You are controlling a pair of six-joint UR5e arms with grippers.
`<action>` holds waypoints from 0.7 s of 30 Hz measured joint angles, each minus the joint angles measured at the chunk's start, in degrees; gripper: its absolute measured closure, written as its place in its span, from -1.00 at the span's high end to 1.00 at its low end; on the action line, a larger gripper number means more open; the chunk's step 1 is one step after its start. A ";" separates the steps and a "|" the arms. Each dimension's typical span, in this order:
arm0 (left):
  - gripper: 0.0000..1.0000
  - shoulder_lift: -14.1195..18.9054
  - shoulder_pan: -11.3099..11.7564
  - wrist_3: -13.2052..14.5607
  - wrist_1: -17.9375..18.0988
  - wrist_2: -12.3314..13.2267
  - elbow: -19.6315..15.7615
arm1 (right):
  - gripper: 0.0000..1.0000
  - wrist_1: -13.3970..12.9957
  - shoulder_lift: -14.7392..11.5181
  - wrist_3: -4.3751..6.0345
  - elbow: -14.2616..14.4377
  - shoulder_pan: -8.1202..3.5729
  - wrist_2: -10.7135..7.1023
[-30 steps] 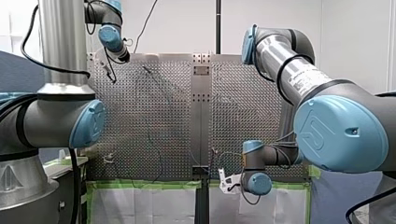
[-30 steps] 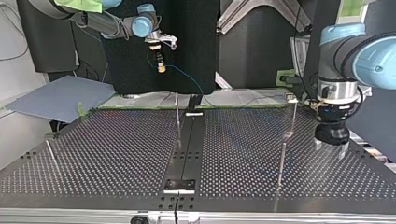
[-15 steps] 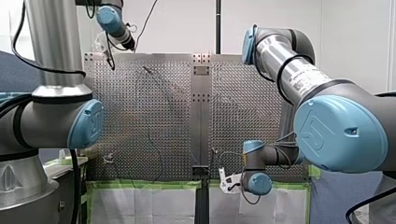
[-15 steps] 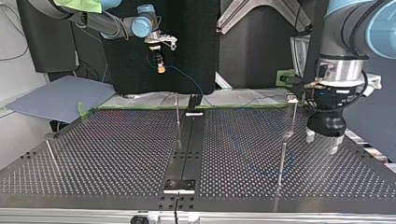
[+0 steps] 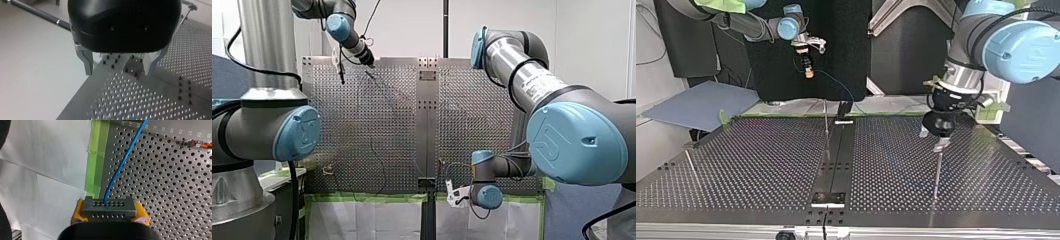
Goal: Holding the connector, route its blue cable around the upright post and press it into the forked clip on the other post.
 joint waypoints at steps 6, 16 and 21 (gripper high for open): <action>0.97 -0.20 -2.05 2.85 -0.87 -1.61 2.12 | -1.00 -0.09 0.01 0.00 -0.02 0.02 0.00; 0.97 -2.39 -1.99 8.10 -3.77 -6.73 3.05 | -1.00 -0.29 0.01 0.07 0.00 -0.12 -0.08; 0.97 -3.03 -1.97 10.51 -4.18 -9.15 3.31 | -1.00 -0.12 0.01 0.02 0.01 -0.14 -0.09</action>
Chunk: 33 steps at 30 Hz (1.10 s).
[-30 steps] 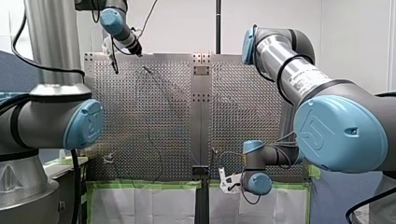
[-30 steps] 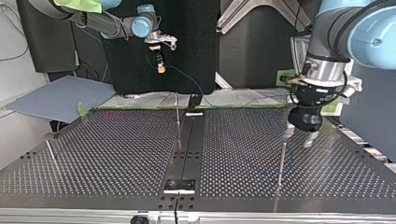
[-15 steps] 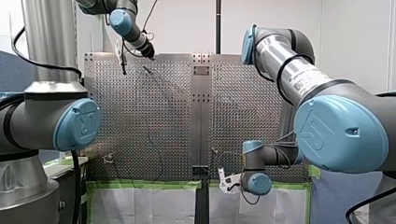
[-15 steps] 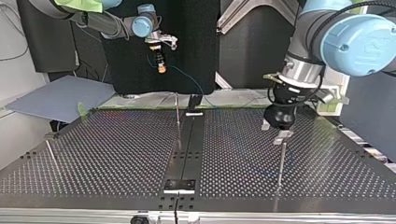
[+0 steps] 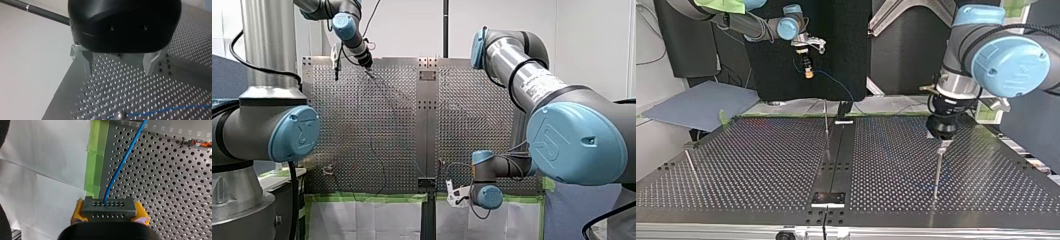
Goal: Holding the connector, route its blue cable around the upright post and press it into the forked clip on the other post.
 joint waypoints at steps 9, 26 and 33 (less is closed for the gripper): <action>0.97 -0.05 -0.06 3.73 0.19 -4.36 0.42 | -1.00 0.05 0.01 -0.02 0.01 -0.01 0.00; 0.97 -0.02 -0.29 4.01 -0.96 -8.86 0.43 | -1.00 -0.01 -0.01 -0.02 0.01 -0.01 0.00; 0.97 -0.02 -0.33 4.06 -1.31 -10.70 0.41 | -1.00 -0.01 -0.01 -0.02 0.00 0.00 0.00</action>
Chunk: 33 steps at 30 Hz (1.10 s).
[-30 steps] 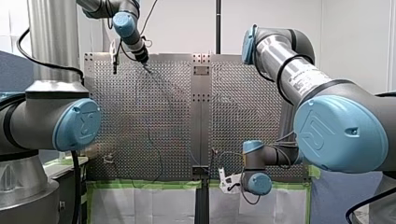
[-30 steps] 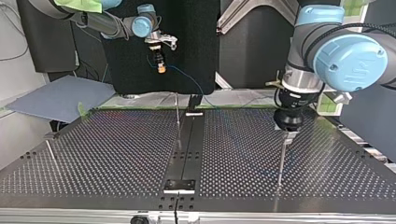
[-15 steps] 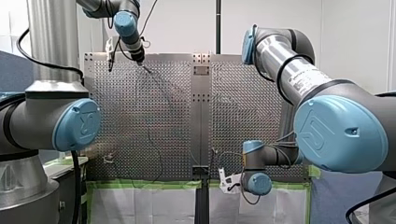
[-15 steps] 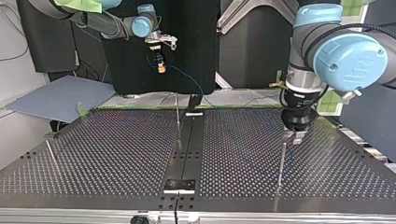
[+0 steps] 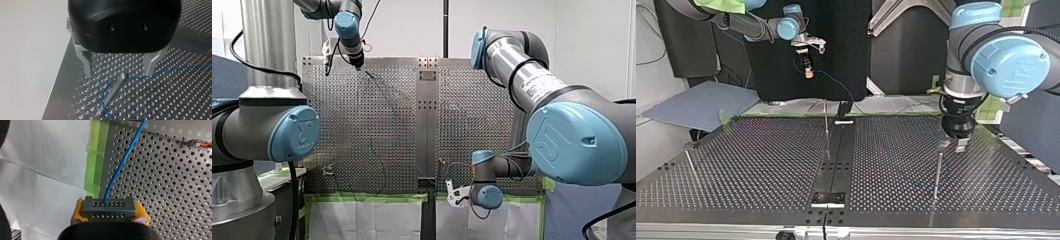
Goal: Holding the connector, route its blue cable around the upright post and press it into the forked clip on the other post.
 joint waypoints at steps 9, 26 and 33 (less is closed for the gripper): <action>0.97 0.00 0.00 -0.02 -0.03 -0.28 -0.04 | -1.00 0.08 0.00 -0.02 0.01 0.00 0.00; 0.97 0.04 -1.82 4.62 3.60 2.86 -0.10 | -1.00 0.37 0.01 -0.06 -0.02 0.05 0.05; 0.97 -0.83 -5.61 8.37 7.64 1.99 -0.02 | -1.00 -0.30 0.00 0.12 -0.03 0.14 0.01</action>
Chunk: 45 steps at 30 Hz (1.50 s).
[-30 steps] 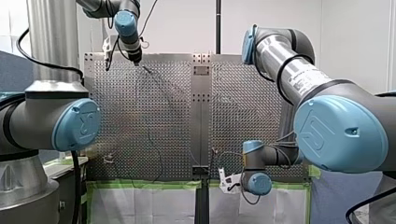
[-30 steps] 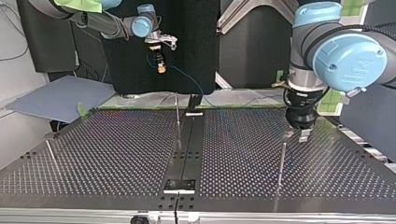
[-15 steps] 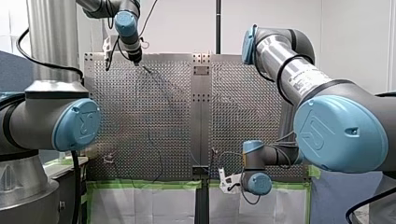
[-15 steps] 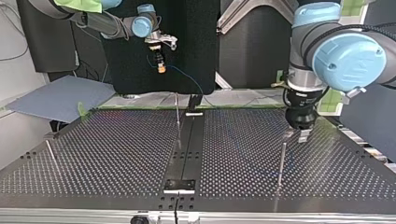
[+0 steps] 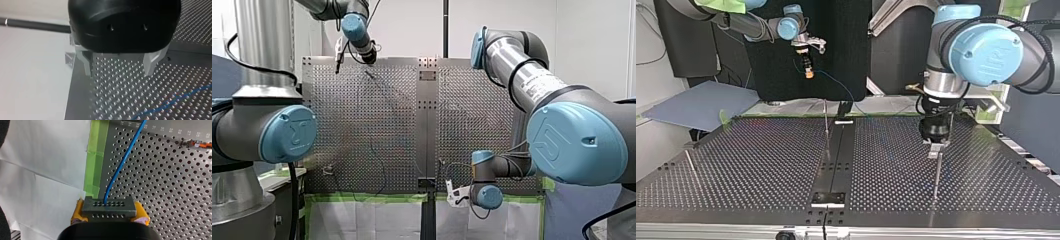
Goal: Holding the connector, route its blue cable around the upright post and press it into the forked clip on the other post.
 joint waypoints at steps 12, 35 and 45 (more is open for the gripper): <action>0.97 -5.74 -6.38 5.19 6.41 -6.17 2.24 | -1.00 0.34 0.00 0.06 0.00 -0.05 -0.18; 0.97 -15.57 -13.58 16.11 17.34 -17.05 2.35 | -1.00 0.21 0.01 0.05 -0.11 0.05 -0.18; 0.97 -16.41 -8.89 17.37 22.34 -16.71 2.60 | -1.00 0.35 0.03 -0.11 -0.12 0.07 -0.18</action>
